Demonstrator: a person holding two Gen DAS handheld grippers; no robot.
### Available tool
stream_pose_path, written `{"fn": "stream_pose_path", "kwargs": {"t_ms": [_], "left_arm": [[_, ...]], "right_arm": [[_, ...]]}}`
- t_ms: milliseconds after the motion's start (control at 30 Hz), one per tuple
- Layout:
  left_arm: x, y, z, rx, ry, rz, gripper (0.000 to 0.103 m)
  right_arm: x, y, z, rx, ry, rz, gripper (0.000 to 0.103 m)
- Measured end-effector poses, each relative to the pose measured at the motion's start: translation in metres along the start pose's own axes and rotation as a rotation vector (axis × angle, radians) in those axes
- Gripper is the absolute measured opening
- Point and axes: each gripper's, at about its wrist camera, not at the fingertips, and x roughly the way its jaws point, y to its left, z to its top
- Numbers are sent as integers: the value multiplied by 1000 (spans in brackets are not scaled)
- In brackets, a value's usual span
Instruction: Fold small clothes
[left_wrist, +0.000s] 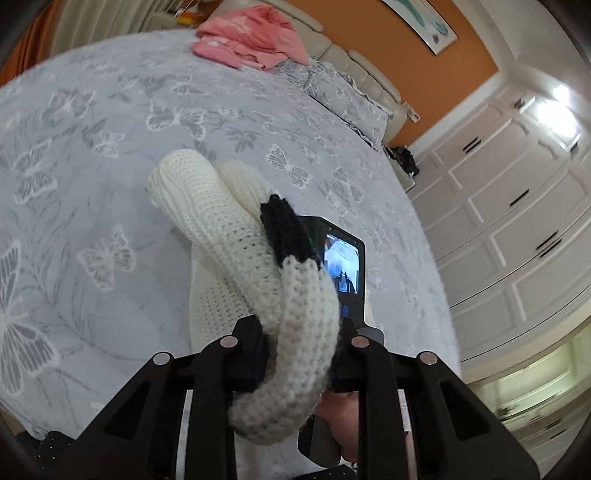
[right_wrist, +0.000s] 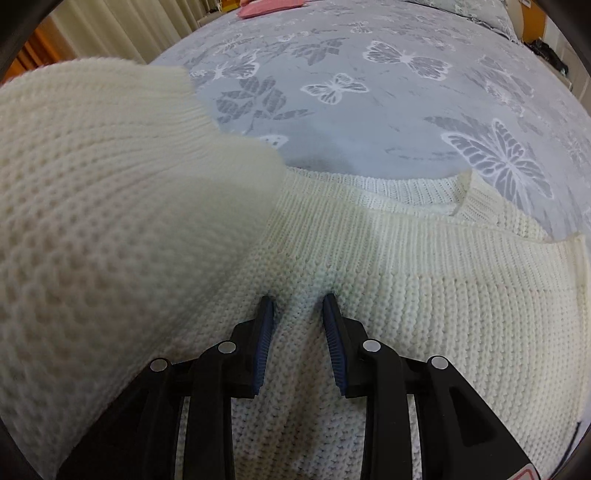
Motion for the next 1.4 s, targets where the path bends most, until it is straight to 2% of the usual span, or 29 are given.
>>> {"fn": "stream_pose_path", "kwargs": {"t_ms": [100,167,200,233,267,367,467,533,567,600,633,700,767,800,833,967,1033,1100,1300,1400], "left_arm": [[4,-9,1,10,-1,16,22],[4,-11,4,19,17,31,22],[7,-14,6,20,28,31,22],[10,-15,8,25,35,31,22],[14,-21,8,46,43,39,22],[31,-48,5,130,58,61,22],[58,-82,-11,194,100,44,23],[77,-100,-26,231,140,47,31],[95,-112,-40,271,184,60,35],[108,-118,-52,299,214,80,43],[119,-123,-64,327,239,101,44],[132,-127,-85,346,275,134,45],[122,-129,-94,333,241,121,61],[114,-129,-95,333,212,127,73],[106,-130,-96,336,187,134,77],[77,-120,-94,357,157,173,77],[66,-108,-92,341,156,189,77],[57,-93,-88,308,156,205,79],[35,-48,-88,221,176,238,80],[28,-37,-89,205,181,241,80]], "right_arm": [[-9,-15,-1,25,-17,109,28],[-31,-43,-6,123,-46,247,30],[-41,-54,-10,149,-71,265,33],[-61,-74,-20,190,-125,260,42],[-73,-88,-29,211,-154,252,46],[-109,-139,-65,307,-217,234,46],[-133,-183,-103,373,-242,196,47],[-143,-203,-126,402,-243,156,47],[-145,-211,-134,416,-242,151,49],[-146,-217,-141,432,-242,147,50],[-148,-224,-150,454,-243,150,51],[-148,-230,-158,473,-237,159,51],[-152,-230,-161,469,-238,178,52],[-155,-229,-163,461,-242,189,54],[-157,-226,-161,452,-246,209,59],[-154,-200,-138,394,-237,254,66],[-146,-187,-126,356,-212,261,73],[-134,-175,-115,338,-175,275,73],[-109,-162,-91,438,-80,357,74],[-98,-151,-77,441,-30,343,74]]}}
